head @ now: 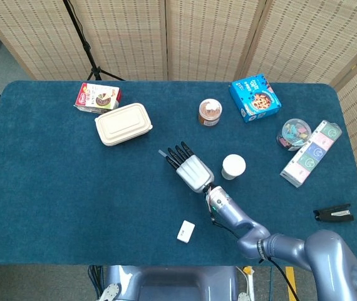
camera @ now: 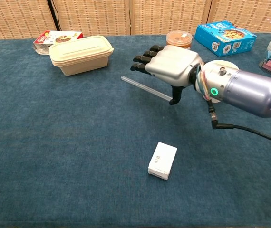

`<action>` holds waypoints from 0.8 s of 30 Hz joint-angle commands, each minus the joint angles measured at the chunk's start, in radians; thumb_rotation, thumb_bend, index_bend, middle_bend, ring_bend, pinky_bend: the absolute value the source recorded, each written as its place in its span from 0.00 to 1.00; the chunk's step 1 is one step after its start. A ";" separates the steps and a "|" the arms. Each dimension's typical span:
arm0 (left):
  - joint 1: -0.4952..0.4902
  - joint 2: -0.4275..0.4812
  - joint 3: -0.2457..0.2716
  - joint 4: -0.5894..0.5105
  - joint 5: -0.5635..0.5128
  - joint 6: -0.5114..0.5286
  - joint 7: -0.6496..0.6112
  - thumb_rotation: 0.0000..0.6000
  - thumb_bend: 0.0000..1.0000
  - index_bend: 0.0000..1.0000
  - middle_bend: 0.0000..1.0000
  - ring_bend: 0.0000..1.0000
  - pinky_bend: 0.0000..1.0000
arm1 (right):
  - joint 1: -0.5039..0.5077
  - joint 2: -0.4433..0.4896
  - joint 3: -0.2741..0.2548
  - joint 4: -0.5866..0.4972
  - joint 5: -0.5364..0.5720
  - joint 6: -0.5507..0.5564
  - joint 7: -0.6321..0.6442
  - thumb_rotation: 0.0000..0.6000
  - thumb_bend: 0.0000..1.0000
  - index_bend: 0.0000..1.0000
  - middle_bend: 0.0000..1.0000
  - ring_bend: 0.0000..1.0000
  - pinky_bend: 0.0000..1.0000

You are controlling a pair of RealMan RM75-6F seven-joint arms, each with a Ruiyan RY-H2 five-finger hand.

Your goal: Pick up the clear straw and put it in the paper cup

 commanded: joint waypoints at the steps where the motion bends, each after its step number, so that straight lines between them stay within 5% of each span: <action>1: 0.001 0.000 0.001 0.000 0.002 0.003 0.000 1.00 0.00 0.00 0.00 0.00 0.00 | -0.009 0.015 0.006 -0.027 -0.002 0.007 0.031 1.00 0.00 0.00 0.00 0.00 0.00; 6: 0.000 0.000 0.003 0.000 0.004 0.000 0.001 1.00 0.00 0.00 0.00 0.00 0.00 | -0.017 0.036 0.042 -0.089 0.033 -0.004 0.089 1.00 0.00 0.06 0.00 0.00 0.00; 13: -0.001 0.001 0.002 0.005 -0.002 -0.002 -0.012 1.00 0.00 0.00 0.00 0.00 0.00 | -0.008 0.038 0.184 -0.143 0.277 -0.073 0.159 1.00 0.00 0.18 0.00 0.00 0.00; 24: -0.009 0.007 -0.001 0.009 -0.011 -0.019 -0.032 1.00 0.00 0.00 0.00 0.00 0.00 | 0.065 -0.034 0.298 -0.087 0.689 0.035 -0.044 1.00 0.11 0.34 0.00 0.00 0.00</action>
